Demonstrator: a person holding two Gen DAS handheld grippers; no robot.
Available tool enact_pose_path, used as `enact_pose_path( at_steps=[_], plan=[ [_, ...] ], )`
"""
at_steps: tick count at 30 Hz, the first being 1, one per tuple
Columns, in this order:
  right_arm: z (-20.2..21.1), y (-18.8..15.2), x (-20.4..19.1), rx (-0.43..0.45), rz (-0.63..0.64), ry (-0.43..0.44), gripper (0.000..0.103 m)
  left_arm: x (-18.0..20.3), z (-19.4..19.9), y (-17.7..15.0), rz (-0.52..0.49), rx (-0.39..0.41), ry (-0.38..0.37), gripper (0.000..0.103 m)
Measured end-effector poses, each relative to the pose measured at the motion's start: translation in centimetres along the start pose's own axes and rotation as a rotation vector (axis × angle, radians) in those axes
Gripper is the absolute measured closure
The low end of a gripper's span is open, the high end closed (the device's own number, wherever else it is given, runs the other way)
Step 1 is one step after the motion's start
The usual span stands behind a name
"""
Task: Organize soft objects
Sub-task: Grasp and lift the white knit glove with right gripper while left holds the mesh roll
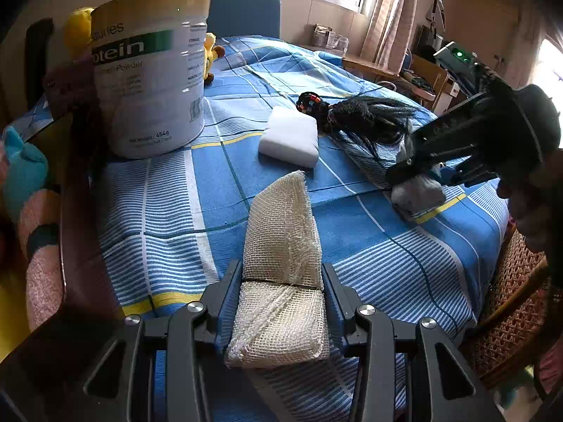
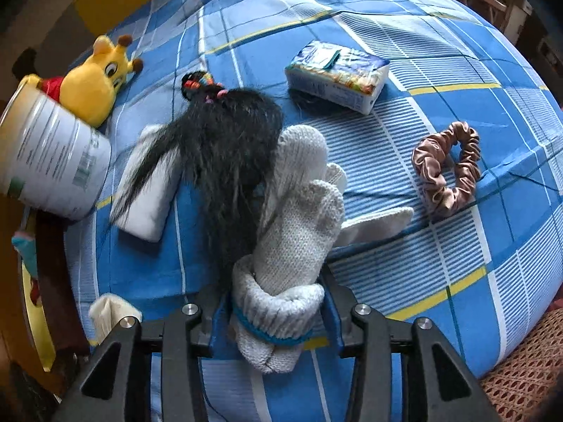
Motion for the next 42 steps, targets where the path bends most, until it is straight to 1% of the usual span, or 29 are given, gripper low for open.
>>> enact_pose_path(
  at_steps=[6, 12, 15, 17, 19, 22, 25, 29, 33, 38, 42],
  plan=[
    [0.2, -0.9, -0.3, -0.014, 0.035, -0.030, 0.062, 0.0, 0.0, 0.0, -0.001, 0.001, 0.002, 0.059],
    [0.2, -1.1, -0.2, -0.012, 0.025, -0.025, 0.062, 0.1, 0.0, 0.0, -0.002, 0.001, 0.004, 0.060],
    [0.4, -1.1, 0.0, 0.000, -0.004, -0.015, 0.063, 0.1, 0.0, 0.0, -0.002, 0.001, 0.003, 0.060],
    [1.1, -1.6, 0.5, 0.024, -0.034, -0.013, 0.064, 0.1, 0.0, 0.0, -0.003, 0.002, 0.004, 0.060],
    [2.1, -2.1, 0.7, 0.054, -0.054, 0.008, 0.064, 0.0, 0.0, 0.0, 0.000, 0.001, 0.001, 0.060],
    [4.5, -2.4, 1.4, 0.129, -0.078, 0.012, 0.064, 0.1, 0.0, 0.0, -0.006, 0.000, 0.009, 0.060],
    [7.0, -1.9, 2.7, 0.210, -0.120, 0.015, 0.064, 0.0, 0.2, 0.1, 0.007, -0.008, 0.009, 0.061],
    [8.7, -0.8, 3.6, 0.254, -0.124, 0.009, 0.064, -0.1, 0.3, 0.2, 0.009, -0.014, 0.009, 0.062],
    [9.3, 0.3, 3.7, 0.274, -0.113, 0.011, 0.064, 0.1, 0.6, 0.2, 0.005, -0.022, 0.017, 0.062],
    [8.7, 2.0, 2.7, 0.276, -0.082, -0.006, 0.064, 0.3, 1.1, 0.2, 0.005, -0.018, 0.006, 0.062],
    [8.6, 3.2, 2.2, 0.283, -0.066, -0.007, 0.064, 0.6, 2.3, 0.3, -0.008, 0.014, 0.002, 0.062]
  ],
)
Point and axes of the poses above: each gripper's, at about its wrist camera, not at the fingertips, and z roughly against the way its jaws point, x to its right, y to its top, the point moved 4 cm from there along -z, roughly the way its jaws point, and after that the axes turned 12 degrees about -x, right-handed, at the moved point
